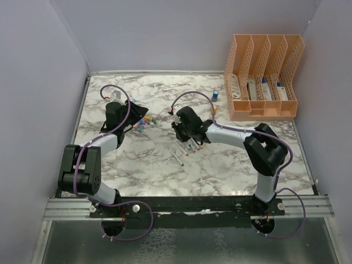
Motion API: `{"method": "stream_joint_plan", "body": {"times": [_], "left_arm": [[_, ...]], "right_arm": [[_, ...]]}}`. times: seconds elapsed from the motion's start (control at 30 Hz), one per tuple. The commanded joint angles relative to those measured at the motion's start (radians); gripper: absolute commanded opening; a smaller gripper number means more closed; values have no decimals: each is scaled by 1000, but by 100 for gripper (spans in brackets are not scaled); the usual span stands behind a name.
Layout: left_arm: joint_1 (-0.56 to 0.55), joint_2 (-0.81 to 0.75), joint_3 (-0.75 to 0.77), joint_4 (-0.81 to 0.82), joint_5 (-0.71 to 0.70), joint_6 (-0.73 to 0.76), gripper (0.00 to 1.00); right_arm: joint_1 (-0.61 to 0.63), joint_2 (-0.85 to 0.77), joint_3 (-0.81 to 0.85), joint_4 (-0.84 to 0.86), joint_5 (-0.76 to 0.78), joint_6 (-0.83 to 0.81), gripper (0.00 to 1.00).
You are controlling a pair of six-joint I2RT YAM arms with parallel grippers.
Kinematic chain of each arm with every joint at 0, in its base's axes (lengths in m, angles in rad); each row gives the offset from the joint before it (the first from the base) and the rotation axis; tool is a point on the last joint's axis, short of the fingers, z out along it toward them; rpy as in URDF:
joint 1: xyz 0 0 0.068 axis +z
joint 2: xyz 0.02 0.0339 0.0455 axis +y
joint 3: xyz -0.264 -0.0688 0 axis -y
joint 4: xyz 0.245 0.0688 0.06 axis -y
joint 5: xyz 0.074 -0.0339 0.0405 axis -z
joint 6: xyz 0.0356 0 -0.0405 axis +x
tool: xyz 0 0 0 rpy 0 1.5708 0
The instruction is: Open the pen caps
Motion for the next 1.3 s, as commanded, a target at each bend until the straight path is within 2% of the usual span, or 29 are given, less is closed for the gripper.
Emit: {"method": "stream_joint_plan", "body": {"times": [0.0, 0.17, 0.4, 0.53, 0.6, 0.63, 0.67, 0.7, 0.73, 0.77, 0.83, 0.87, 1.03, 1.27], "left_arm": [[15, -27, -10, 13, -18, -2, 38], [25, -35, -10, 12, -17, -3, 38], [33, -66, -22, 10, -20, -7, 38], [38, -102, -29, -3, -21, -10, 52], [41, -137, -40, -11, -26, -10, 59], [43, -158, -47, -21, -33, -9, 64], [44, -184, -54, -34, -41, -7, 74], [46, -208, -60, -53, -52, -3, 78], [48, -238, -66, -73, -62, 5, 95], [47, -266, -70, -97, -71, 18, 99], [49, -316, -68, -167, -93, 43, 99], [51, -339, -69, -200, -103, 54, 99], [53, -482, -97, -327, -142, 100, 99], [54, -750, -65, -604, -243, 226, 99]], "right_arm": [[9, 21, 32, 10, -8, -5, 20], [9, 10, 31, 10, -3, -1, 26], [9, -37, 15, 15, 24, 5, 28], [9, -91, -6, 20, 78, 25, 28], [9, -130, -21, 27, 119, 30, 32], [9, -153, -30, 29, 140, 32, 37], [9, -177, -39, 29, 163, 36, 44], [9, -204, -52, 30, 192, 41, 52], [9, -231, -64, 29, 220, 49, 61], [9, -261, -77, 28, 248, 59, 72], [7, -320, -105, 24, 301, 88, 97], [7, -351, -123, 23, 320, 101, 100], [6, -495, -201, -39, 440, 212, 99], [3, -746, -265, -284, 711, 464, 99]]}}
